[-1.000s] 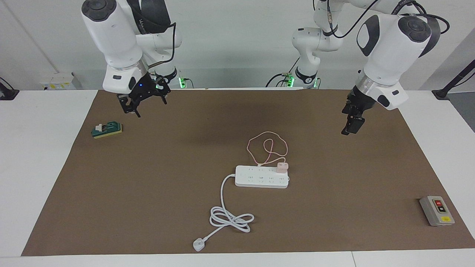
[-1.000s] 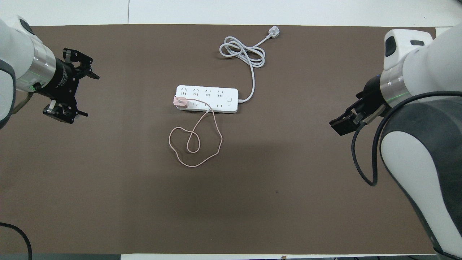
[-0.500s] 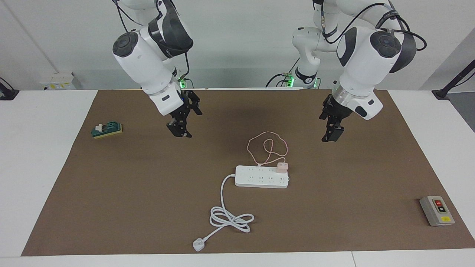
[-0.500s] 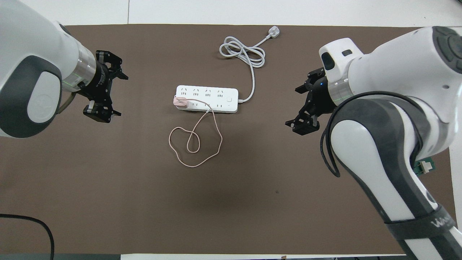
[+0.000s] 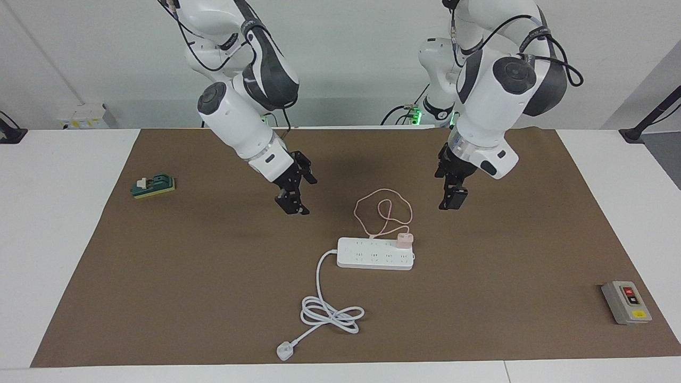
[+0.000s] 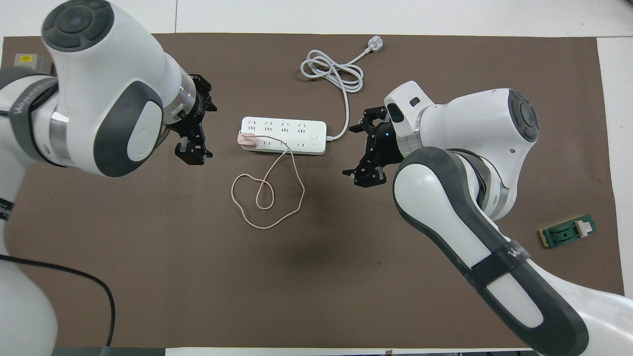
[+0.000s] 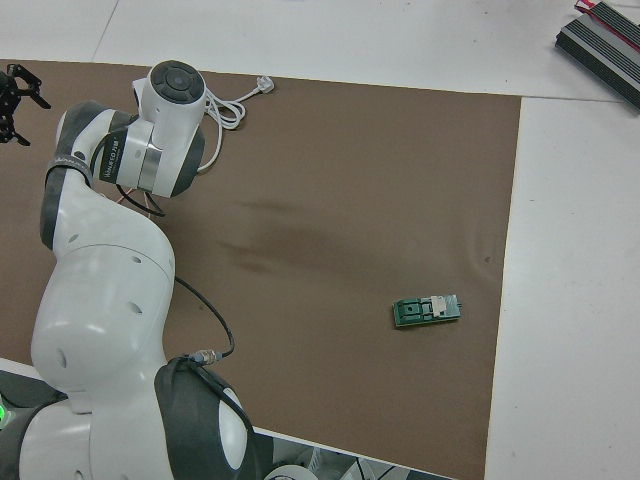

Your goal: Unplug charger and place it aside

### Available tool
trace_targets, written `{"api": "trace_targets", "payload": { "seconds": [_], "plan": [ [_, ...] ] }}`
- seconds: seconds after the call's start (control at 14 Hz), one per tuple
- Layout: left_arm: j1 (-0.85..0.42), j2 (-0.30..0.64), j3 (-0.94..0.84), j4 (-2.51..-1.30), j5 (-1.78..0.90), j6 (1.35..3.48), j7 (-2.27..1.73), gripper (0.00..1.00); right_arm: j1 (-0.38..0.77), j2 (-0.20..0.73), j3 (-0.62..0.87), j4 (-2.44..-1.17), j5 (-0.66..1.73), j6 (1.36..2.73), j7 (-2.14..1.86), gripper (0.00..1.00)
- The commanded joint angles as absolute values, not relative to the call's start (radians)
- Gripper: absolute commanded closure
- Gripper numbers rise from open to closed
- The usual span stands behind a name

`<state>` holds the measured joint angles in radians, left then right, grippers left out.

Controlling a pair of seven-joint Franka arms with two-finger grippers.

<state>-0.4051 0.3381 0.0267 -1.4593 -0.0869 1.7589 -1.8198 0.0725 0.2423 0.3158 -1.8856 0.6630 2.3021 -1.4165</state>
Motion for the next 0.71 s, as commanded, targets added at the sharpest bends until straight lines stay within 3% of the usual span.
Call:
{"api": "trace_targets", "payload": {
  "seconds": [0.0,0.29,0.64],
  "plan": [
    [-0.428,0.437,0.043,-1.359,-0.084,1.758,-1.862,0.0,0.045,0.313,0.347,-1.876,0.724,2.368,-1.508,0.0],
    [-0.449,0.486,0.043,-1.361,-0.052,1.805,-1.876,0.0,0.04,0.42,0.405,-1.835,0.73,2.488,-1.563,0.0],
    [-0.449,0.558,0.041,-1.364,-0.026,1.896,-1.899,0.0,0.043,0.515,0.423,-1.779,0.746,2.488,-1.756,0.0]
  ]
}}
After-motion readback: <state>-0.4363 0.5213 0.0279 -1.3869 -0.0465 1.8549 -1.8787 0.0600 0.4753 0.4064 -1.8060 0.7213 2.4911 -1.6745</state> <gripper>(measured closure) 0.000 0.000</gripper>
